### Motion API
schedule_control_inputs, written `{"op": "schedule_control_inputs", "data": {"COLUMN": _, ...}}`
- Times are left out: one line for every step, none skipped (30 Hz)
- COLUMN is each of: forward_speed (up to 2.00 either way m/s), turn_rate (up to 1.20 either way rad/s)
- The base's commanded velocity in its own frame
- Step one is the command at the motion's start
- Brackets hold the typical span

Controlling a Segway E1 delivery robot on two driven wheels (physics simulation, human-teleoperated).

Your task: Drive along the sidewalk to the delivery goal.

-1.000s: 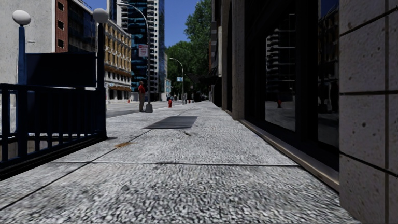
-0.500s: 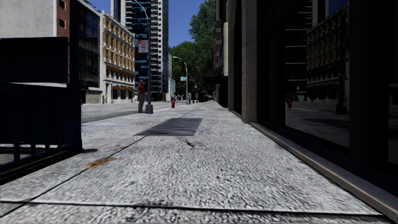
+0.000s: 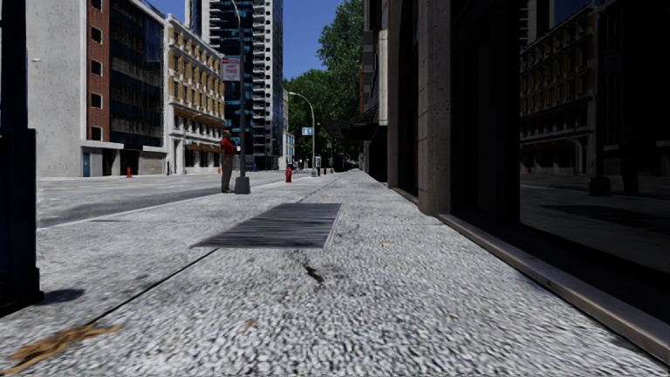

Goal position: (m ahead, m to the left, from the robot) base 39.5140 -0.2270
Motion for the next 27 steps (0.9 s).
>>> {"op": "schedule_control_inputs", "data": {"forward_speed": 2.0, "turn_rate": 0.0}}
{"op": "schedule_control_inputs", "data": {"forward_speed": 2.0, "turn_rate": 0.0}}
{"op": "schedule_control_inputs", "data": {"forward_speed": 2.0, "turn_rate": 0.0}}
{"op": "schedule_control_inputs", "data": {"forward_speed": 2.0, "turn_rate": 0.0}}
{"op": "schedule_control_inputs", "data": {"forward_speed": 2.0, "turn_rate": 0.0}}
{"op": "schedule_control_inputs", "data": {"forward_speed": 2.0, "turn_rate": 0.0}}
{"op": "schedule_control_inputs", "data": {"forward_speed": 2.0, "turn_rate": 0.0}}
{"op": "schedule_control_inputs", "data": {"forward_speed": 2.0, "turn_rate": 0.0}}
{"op": "schedule_control_inputs", "data": {"forward_speed": 2.0, "turn_rate": 0.0}}
{"op": "schedule_control_inputs", "data": {"forward_speed": 2.0, "turn_rate": 0.0}}
{"op": "schedule_control_inputs", "data": {"forward_speed": 2.0, "turn_rate": 0.0}}
{"op": "schedule_control_inputs", "data": {"forward_speed": 2.0, "turn_rate": 0.0}}
{"op": "schedule_control_inputs", "data": {"forward_speed": 2.0, "turn_rate": 0.0}}
{"op": "schedule_control_inputs", "data": {"forward_speed": 2.0, "turn_rate": 0.0}}
{"op": "schedule_control_inputs", "data": {"forward_speed": 2.0, "turn_rate": 0.0}}
{"op": "schedule_control_inputs", "data": {"forward_speed": 2.0, "turn_rate": 0.0}}
{"op": "schedule_control_inputs", "data": {"forward_speed": 2.0, "turn_rate": 0.0}}
{"op": "schedule_control_inputs", "data": {"forward_speed": 2.0, "turn_rate": 0.0}}
{"op": "schedule_control_inputs", "data": {"forward_speed": 2.0, "turn_rate": 0.0}}
{"op": "schedule_control_inputs", "data": {"forward_speed": 2.0, "turn_rate": 0.0}}
{"op": "schedule_control_inputs", "data": {"forward_speed": 2.0, "turn_rate": 0.0}}
{"op": "schedule_control_inputs", "data": {"forward_speed": 2.0, "turn_rate": 0.0}}
{"op": "schedule_control_inputs", "data": {"forward_speed": 2.0, "turn_rate": 0.0}}
{"op": "schedule_control_inputs", "data": {"forward_speed": 2.0, "turn_rate": 0.0}}
{"op": "schedule_control_inputs", "data": {"forward_speed": 2.0, "turn_rate": -0.13}}
{"op": "schedule_control_inputs", "data": {"forward_speed": 2.0, "turn_rate": -0.23}}
{"op": "schedule_control_inputs", "data": {"forward_speed": 2.0, "turn_rate": -0.23}}
